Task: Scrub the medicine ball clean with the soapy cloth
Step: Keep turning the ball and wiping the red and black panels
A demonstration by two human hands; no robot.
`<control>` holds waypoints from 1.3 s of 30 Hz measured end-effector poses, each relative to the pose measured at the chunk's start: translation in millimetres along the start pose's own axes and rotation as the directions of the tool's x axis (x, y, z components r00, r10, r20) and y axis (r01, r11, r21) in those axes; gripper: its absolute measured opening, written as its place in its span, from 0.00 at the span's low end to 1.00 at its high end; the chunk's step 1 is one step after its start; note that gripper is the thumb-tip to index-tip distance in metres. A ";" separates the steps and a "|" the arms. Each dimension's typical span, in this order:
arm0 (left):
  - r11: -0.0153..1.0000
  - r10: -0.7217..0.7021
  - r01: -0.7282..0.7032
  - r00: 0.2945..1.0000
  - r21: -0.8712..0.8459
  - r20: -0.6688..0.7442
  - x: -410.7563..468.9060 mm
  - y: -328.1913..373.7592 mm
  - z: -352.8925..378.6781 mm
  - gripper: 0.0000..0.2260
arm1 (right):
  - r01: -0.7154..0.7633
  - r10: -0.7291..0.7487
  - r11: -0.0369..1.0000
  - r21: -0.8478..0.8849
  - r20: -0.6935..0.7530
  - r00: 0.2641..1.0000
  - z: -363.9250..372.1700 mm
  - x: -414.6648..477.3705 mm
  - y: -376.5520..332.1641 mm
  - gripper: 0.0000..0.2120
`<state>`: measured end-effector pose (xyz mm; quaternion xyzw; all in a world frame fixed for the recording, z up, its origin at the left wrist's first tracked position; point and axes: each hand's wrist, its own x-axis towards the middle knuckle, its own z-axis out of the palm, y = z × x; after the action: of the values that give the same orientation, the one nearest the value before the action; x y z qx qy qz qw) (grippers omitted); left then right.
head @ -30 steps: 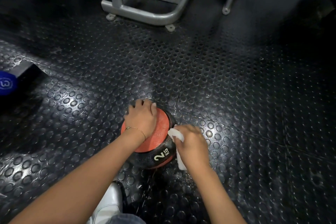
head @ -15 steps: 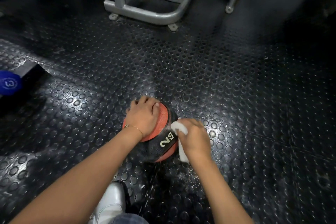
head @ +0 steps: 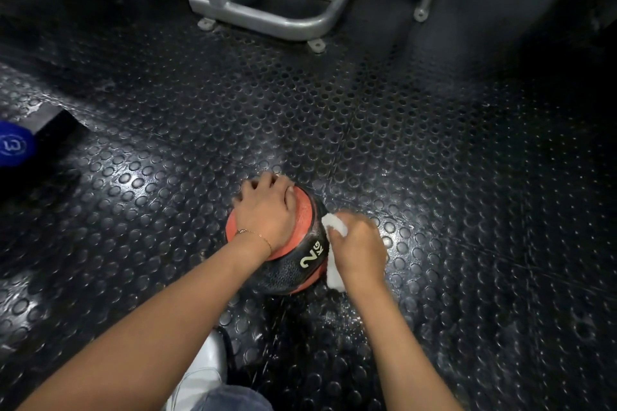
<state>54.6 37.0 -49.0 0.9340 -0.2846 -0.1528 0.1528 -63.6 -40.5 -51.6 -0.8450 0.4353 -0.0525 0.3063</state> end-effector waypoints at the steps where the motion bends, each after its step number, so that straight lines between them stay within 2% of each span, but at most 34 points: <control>1: 1.000 0.002 -0.002 1.000 0.011 -0.002 -0.2 0.3 0.0 0.16 | 0.026 -0.026 1.000 -0.014 0.015 1.000 -0.8 -5.8 -1.0 0.12; 4: 0.999 0.023 -0.024 0.999 0.034 0.022 -0.5 1.8 -1.2 0.15 | 0.089 -0.088 0.995 -0.043 0.025 0.996 -1.9 -18.2 1.8 0.14; 9: 0.998 -0.003 0.001 1.000 0.062 0.026 -2.4 9.3 0.7 0.15 | -0.020 0.021 0.999 -0.050 0.008 1.000 -6.3 -0.3 0.9 0.10; 13: 0.997 -0.006 0.004 1.000 0.071 0.024 -1.0 6.5 1.8 0.15 | 0.124 -0.121 0.986 -0.112 0.041 0.992 -5.3 -19.7 -3.7 0.11; 18: 0.996 -0.014 0.012 1.000 0.083 0.026 -1.3 12.6 3.9 0.15 | -0.015 0.017 0.996 -0.086 0.020 1.000 -11.5 -1.9 -3.1 0.12; 22: 0.996 0.003 -0.004 1.000 0.092 0.013 -1.2 7.5 3.8 0.15 | 0.116 -0.112 0.987 -0.111 0.043 0.993 -6.6 -20.6 -4.9 0.12; 27: 0.995 -0.003 0.001 1.000 0.096 0.019 -1.0 12.5 6.0 0.16 | -0.026 0.026 0.998 -0.058 0.006 1.000 -11.3 1.4 -1.9 0.11; 32: 0.994 0.013 -0.013 1.000 0.107 0.004 3.0 9.1 7.5 0.15 | 0.140 -0.137 0.985 -0.097 0.033 0.990 -7.0 -24.4 -3.0 0.12; 37: 0.990 -0.006 -0.004 0.997 0.138 0.073 1.4 22.5 7.3 0.19 | -0.035 0.035 0.997 -0.064 -0.011 0.999 -7.8 4.9 8.4 0.11; 39: 0.989 0.055 -0.079 0.982 0.128 0.180 5.0 17.3 -2.1 0.25 | -0.030 0.029 0.996 -0.089 -0.012 0.999 -7.4 11.3 12.0 0.11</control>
<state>51.0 20.9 -41.6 0.9148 -0.3380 -0.2100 0.0686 -67.7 -57.9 -54.4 -0.8509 0.4514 -0.0330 0.2669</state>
